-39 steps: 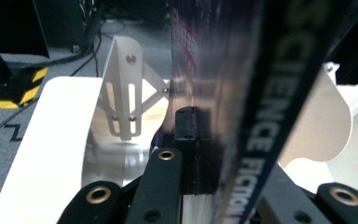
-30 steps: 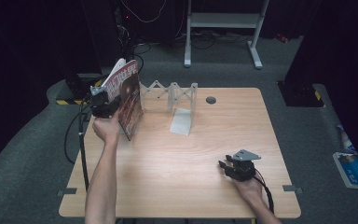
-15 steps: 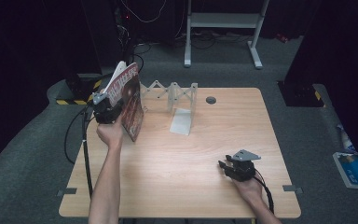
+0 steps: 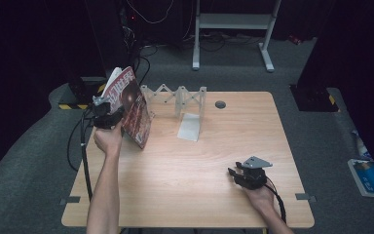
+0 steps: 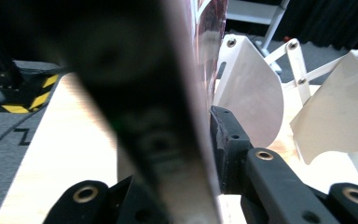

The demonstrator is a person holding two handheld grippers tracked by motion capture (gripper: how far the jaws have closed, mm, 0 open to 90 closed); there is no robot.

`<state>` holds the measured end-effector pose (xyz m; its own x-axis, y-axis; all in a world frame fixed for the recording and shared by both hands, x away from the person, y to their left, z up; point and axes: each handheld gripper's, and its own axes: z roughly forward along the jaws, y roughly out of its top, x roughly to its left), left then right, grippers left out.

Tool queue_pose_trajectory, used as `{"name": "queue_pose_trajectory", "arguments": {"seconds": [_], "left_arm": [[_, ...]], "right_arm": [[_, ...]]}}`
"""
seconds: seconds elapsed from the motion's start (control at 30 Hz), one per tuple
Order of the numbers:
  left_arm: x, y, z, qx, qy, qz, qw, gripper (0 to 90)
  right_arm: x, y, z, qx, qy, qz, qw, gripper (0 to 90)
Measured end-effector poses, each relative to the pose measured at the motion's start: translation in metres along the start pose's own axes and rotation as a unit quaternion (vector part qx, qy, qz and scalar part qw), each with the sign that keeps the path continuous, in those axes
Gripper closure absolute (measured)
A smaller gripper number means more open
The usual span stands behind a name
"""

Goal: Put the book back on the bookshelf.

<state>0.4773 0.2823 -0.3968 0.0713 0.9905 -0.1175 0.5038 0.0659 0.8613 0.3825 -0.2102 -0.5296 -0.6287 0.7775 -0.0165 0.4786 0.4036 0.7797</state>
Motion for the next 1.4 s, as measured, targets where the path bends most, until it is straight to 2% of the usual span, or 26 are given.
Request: {"name": "queue_pose_trajectory", "arguments": {"seconds": [0.1, 0.2, 0.33, 0.53, 0.63, 0.7, 0.8, 0.9, 1.1, 1.23, 1.4], "left_arm": [[0.000, 0.001, 0.000, 0.011, 0.008, 0.010, 0.9999, 75.3], [0.003, 0.001, -0.001, 0.018, 0.008, 0.003, 0.9998, 73.9], [0.003, 0.001, -0.002, 0.020, 0.020, 0.010, 0.9996, 71.2], [0.001, 0.001, -0.002, 0.033, 0.029, 0.010, 0.9990, 65.3], [0.000, 0.001, -0.003, 0.036, 0.038, 0.018, 0.9985, 62.7], [0.001, 0.001, -0.004, 0.036, 0.040, 0.012, 0.9985, 59.3], [0.005, 0.002, -0.007, 0.035, 0.023, -0.018, 0.9990, 55.3], [0.005, 0.004, -0.010, 0.028, 0.017, -0.029, 0.9990, 51.6], [0.006, 0.004, -0.014, 0.034, 0.011, -0.030, 0.9989, 45.2], [0.007, 0.004, -0.020, 0.027, -0.003, -0.037, 0.9990, 44.3], [0.008, 0.005, -0.029, 0.017, -0.004, -0.038, 0.9991, 42.4]], "right_arm": [[0.000, 0.000, 0.000, 0.000, 0.000, 0.000, 1.0000, 55.1], [0.000, 0.000, 0.000, 0.000, 0.000, 0.000, 1.0000, 55.1], [0.000, 0.000, 0.000, 0.000, 0.000, 0.000, 1.0000, 54.9], [0.000, 0.000, 0.000, 0.000, 0.000, 0.000, 1.0000, 54.6], [0.000, 0.000, 0.000, 0.000, 0.001, -0.001, 1.0000, 54.2], [0.000, 0.000, 0.000, -0.001, 0.002, -0.001, 1.0000, 53.9], [0.000, 0.000, 0.000, -0.001, 0.001, -0.002, 1.0000, 53.8], [0.000, 0.000, 0.000, -0.001, 0.001, -0.003, 1.0000, 53.6], [0.000, 0.000, 0.000, -0.001, 0.002, -0.004, 1.0000, 53.1], [0.000, 0.000, 0.000, -0.001, 0.002, -0.003, 1.0000, 53.0], [0.001, 0.000, 0.001, -0.002, 0.003, -0.004, 1.0000, 52.4]]}}
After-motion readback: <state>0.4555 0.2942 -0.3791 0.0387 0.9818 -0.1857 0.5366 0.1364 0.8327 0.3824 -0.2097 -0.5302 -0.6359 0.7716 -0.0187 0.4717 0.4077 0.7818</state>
